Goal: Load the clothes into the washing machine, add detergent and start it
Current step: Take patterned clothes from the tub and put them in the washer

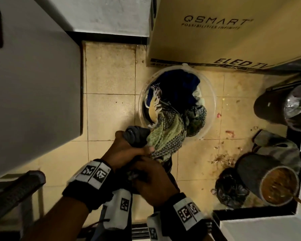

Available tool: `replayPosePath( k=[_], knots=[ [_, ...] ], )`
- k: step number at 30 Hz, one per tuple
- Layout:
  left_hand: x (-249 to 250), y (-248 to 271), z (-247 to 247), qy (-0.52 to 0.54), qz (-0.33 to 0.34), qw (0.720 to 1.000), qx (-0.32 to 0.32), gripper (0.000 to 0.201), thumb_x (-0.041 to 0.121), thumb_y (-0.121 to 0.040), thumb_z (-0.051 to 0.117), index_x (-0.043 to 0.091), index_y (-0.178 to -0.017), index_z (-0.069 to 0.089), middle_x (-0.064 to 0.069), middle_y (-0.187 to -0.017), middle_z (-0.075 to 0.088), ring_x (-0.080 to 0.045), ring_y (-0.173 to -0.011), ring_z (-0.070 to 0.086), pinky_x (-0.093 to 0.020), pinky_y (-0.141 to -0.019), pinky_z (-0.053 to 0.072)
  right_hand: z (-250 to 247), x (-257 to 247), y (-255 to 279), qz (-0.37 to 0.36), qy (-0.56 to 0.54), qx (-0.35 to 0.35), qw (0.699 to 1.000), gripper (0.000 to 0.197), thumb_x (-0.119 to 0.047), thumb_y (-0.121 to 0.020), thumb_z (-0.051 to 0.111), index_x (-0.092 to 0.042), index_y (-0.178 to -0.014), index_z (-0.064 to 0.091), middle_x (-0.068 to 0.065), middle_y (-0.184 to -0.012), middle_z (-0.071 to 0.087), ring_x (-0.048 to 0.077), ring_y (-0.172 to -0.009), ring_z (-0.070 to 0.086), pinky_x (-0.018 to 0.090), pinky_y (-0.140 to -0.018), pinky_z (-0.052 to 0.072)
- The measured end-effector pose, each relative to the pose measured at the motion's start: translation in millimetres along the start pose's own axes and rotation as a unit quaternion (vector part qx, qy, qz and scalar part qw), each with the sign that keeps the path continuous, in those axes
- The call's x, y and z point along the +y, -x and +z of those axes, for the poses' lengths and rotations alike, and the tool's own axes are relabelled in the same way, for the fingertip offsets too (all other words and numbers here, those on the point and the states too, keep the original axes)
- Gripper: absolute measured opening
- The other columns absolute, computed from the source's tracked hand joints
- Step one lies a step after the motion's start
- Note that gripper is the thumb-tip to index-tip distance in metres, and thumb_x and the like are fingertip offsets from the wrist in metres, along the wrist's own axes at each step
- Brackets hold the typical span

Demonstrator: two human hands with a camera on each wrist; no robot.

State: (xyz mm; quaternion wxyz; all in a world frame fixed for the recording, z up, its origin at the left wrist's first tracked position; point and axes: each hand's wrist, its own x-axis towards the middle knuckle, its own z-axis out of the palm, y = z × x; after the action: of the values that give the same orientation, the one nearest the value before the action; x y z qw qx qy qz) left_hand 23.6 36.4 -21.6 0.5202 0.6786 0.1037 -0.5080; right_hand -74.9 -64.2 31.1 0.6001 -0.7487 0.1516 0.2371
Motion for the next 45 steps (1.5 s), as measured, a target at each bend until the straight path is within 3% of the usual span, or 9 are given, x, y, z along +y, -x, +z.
replayPosePath(
  k=[4, 6, 11, 16, 20, 28, 33, 39, 45],
  knots=[
    [-4, -8, -22, -0.084, -0.013, 0.995, -0.057, 0.067, 0.009, -0.048, 0.090, 0.010, -0.095, 0.042, 0.010, -0.064, 0.053, -0.017, -0.081, 0.061, -0.029, -0.064, 0.047, 0, -16, 10, -0.016, -0.098, -0.074, 0.992, 0.046, -0.012, -0.076, 0.050, -0.021, -0.120, 0.064, -0.014, -0.127, 0.059, 0.005, -0.124, 0.051, 0.031, -0.104, 0.043],
    [0, -4, -30, -0.100, 0.015, 0.991, -0.086, 0.040, 0.010, -0.051, 0.085, 0.018, -0.058, 0.047, 0.001, -0.067, 0.050, -0.013, -0.072, 0.056, -0.032, -0.061, 0.042, -11, -21, 14, -0.007, -0.115, -0.062, 0.991, 0.050, -0.010, -0.069, 0.048, -0.021, -0.114, 0.067, -0.015, -0.119, 0.064, -0.005, -0.114, 0.054, 0.014, -0.098, 0.042],
    [-4, 18, -56, -0.221, -0.026, 0.963, -0.152, 0.062, 0.010, -0.059, 0.087, 0.028, -0.097, 0.042, 0.013, -0.090, 0.049, 0.004, -0.080, 0.048, -0.009, -0.065, 0.038, -73, 30, -20, 0.087, 0.003, 0.308, 0.947, 0.043, -0.012, -0.076, 0.051, -0.016, -0.117, 0.063, 0.003, -0.118, 0.065, 0.016, -0.110, 0.061, 0.037, -0.095, 0.050],
    [-5, 50, -59, -0.342, -0.050, 0.918, -0.197, 0.097, 0.016, -0.066, 0.086, 0.008, -0.140, 0.025, 0.019, -0.089, 0.047, 0.008, -0.077, 0.047, -0.002, -0.059, 0.038, -96, 96, -59, 0.176, 0.435, -0.115, 0.875, 0.107, -0.033, -0.077, 0.068, -0.041, -0.148, -0.011, 0.003, -0.160, -0.017, 0.037, -0.147, -0.009, 0.068, -0.112, 0.008],
    [2, 60, -58, -0.271, -0.047, 0.944, -0.183, 0.075, 0.002, -0.065, 0.085, 0.007, -0.126, 0.041, 0.021, -0.089, 0.050, 0.017, -0.077, 0.053, 0.000, -0.063, 0.039, -58, 120, -74, 0.131, 0.536, -0.306, 0.776, 0.087, -0.032, -0.086, 0.065, -0.035, -0.151, 0.007, -0.001, -0.159, -0.022, 0.033, -0.145, -0.021, 0.074, -0.107, -0.002],
    [10, 29, -85, -0.136, 0.045, 0.990, -0.010, 0.030, 0.000, -0.067, 0.083, 0.008, -0.090, 0.065, 0.010, -0.083, 0.070, 0.000, -0.081, 0.063, -0.017, -0.074, 0.046, -112, 106, -69, 0.293, 0.236, 0.096, 0.921, 0.054, -0.029, -0.086, 0.066, -0.014, -0.134, 0.046, 0.021, -0.135, 0.052, 0.042, -0.122, 0.049, 0.051, -0.099, 0.041],
    [-4, -18, -64, -0.090, 0.025, 0.979, 0.183, 0.032, 0.015, -0.066, 0.083, 0.003, -0.076, 0.055, -0.006, -0.083, 0.054, -0.016, -0.076, 0.047, -0.032, -0.067, 0.036, -156, 54, -75, 0.261, 0.059, 0.374, 0.888, 0.037, -0.027, -0.083, 0.064, -0.019, -0.114, 0.045, 0.018, -0.114, 0.063, 0.038, -0.104, 0.059, 0.037, -0.074, 0.041],
    [19, -19, -12, 0.125, -0.003, 0.966, 0.225, 0.037, 0.008, -0.075, 0.074, 0.000, -0.103, 0.052, -0.012, -0.091, 0.062, -0.020, -0.086, 0.063, -0.027, -0.063, 0.050, -81, -10, -68, 0.085, 0.083, 0.228, 0.966, 0.042, -0.026, -0.079, 0.065, -0.010, -0.117, 0.055, 0.013, -0.114, 0.063, 0.033, -0.104, 0.059, 0.039, -0.081, 0.047],
    [-7, 3, -4, 0.279, -0.062, 0.957, 0.047, 0.113, 0.064, -0.055, 0.082, 0.022, -0.147, 0.029, -0.005, -0.142, 0.050, -0.025, -0.125, 0.055, -0.048, -0.098, 0.048, -28, -9, -46, 0.062, 0.167, 0.130, 0.975, 0.060, -0.031, -0.070, 0.055, -0.015, -0.128, 0.049, 0.013, -0.122, 0.052, 0.039, -0.109, 0.050, 0.046, -0.087, 0.046]
  ],
)
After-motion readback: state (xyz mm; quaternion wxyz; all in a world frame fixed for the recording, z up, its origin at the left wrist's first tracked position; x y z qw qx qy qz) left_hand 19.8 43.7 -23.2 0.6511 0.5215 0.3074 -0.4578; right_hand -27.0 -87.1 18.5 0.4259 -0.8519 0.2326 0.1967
